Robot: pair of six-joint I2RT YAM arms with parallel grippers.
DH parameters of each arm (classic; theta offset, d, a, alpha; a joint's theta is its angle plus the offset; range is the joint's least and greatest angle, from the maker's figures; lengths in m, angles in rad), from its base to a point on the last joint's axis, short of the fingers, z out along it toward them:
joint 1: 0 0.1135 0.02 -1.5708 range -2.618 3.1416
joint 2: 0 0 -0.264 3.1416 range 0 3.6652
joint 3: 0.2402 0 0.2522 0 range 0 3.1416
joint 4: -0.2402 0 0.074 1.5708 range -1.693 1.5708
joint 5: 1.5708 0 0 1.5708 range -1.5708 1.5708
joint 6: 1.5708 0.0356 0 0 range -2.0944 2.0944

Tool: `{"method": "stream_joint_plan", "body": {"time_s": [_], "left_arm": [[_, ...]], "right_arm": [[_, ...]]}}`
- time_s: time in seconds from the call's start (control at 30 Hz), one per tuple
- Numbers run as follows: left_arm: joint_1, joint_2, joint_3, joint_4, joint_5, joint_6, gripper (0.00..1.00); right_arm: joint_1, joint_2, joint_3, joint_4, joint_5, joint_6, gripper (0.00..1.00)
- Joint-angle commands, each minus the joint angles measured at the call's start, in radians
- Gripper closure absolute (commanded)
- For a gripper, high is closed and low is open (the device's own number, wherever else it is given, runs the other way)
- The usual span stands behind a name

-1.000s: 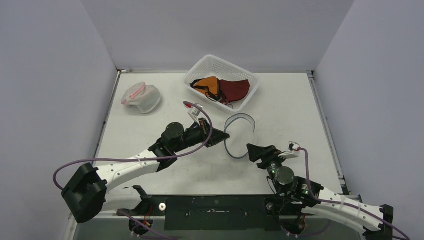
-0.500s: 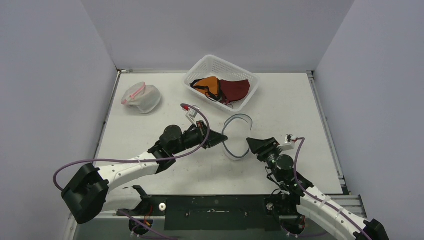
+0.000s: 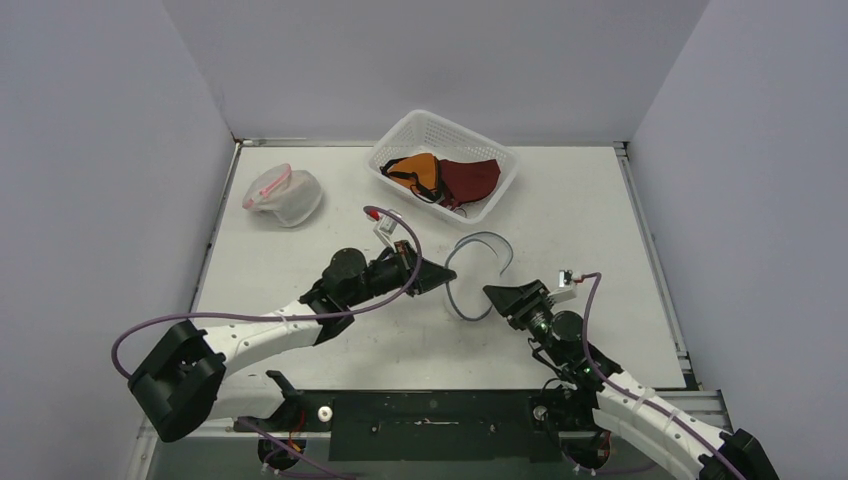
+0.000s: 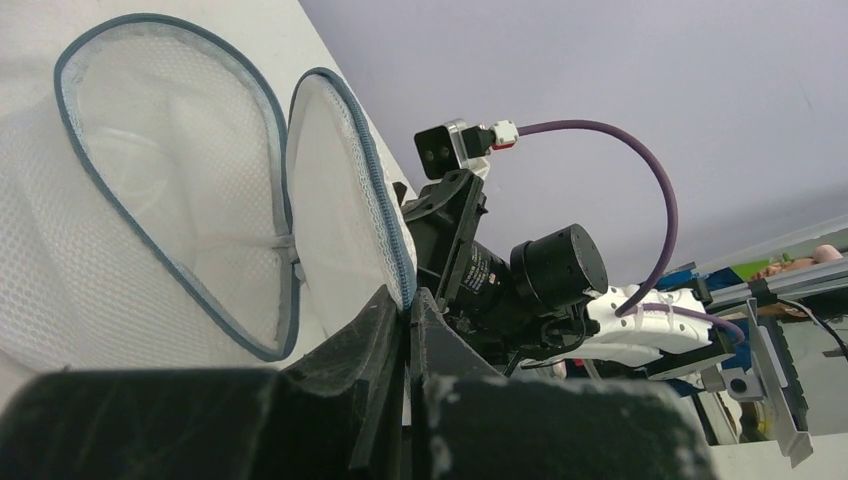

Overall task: Unzip the laundry bag and remove the bra
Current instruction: Close the laundry bag at the center of the board.

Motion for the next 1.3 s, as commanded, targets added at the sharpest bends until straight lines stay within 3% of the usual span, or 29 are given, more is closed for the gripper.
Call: {"method": "stream_joint_plan", "body": {"time_s": [0.0, 0.23, 0.33, 0.37, 0.4, 0.47, 0.63, 0.67, 0.9, 1.03, 1.13, 1.27], "left_arm": [[0.007, 0.030, 0.053, 0.092, 0.028, -0.023, 1.00], [0.009, 0.031, 0.040, 0.092, 0.022, -0.034, 1.00], [0.018, -0.007, 0.028, 0.030, -0.005, -0.009, 0.97], [0.024, -0.026, 0.026, -0.003, -0.015, 0.001, 0.89], [0.031, -0.047, 0.024, -0.043, -0.028, 0.011, 0.67], [0.044, -0.100, 0.031, -0.200, -0.070, 0.041, 0.41], [0.055, -0.294, 0.032, -0.545, -0.289, 0.119, 0.06], [0.059, -0.339, 0.030, -0.606, -0.338, 0.121, 0.03], [0.078, -0.649, 0.008, -0.937, -0.593, 0.138, 0.04], [0.083, -0.787, -0.005, -1.035, -0.696, 0.143, 0.04], [0.085, -0.848, -0.009, -1.071, -0.734, 0.148, 0.04], [0.086, -0.833, -0.011, -1.079, -0.709, 0.159, 0.04]], "right_arm": [[-0.008, 0.062, -0.008, 0.108, -0.039, 0.012, 0.60], [-0.008, 0.097, 0.033, 0.091, -0.064, -0.028, 0.92], [-0.008, 0.028, 0.094, -0.063, -0.050, -0.098, 0.95], [-0.007, 0.001, 0.125, -0.129, -0.049, -0.125, 0.95], [-0.008, -0.019, 0.158, -0.197, -0.049, -0.159, 0.95], [-0.009, -0.040, 0.238, -0.307, -0.049, -0.234, 0.95], [-0.007, 0.068, 0.466, -0.493, -0.156, -0.398, 0.95], [-0.006, 0.094, 0.500, -0.505, -0.192, -0.422, 0.95], [0.026, 0.230, 0.648, -0.427, -0.476, -0.492, 0.95], [0.127, 0.286, 0.683, -0.284, -0.580, -0.457, 0.95], [0.146, 0.321, 0.677, -0.311, -0.559, -0.461, 0.95], [0.094, 0.316, 0.577, -0.484, -0.388, -0.499, 0.95]]}}
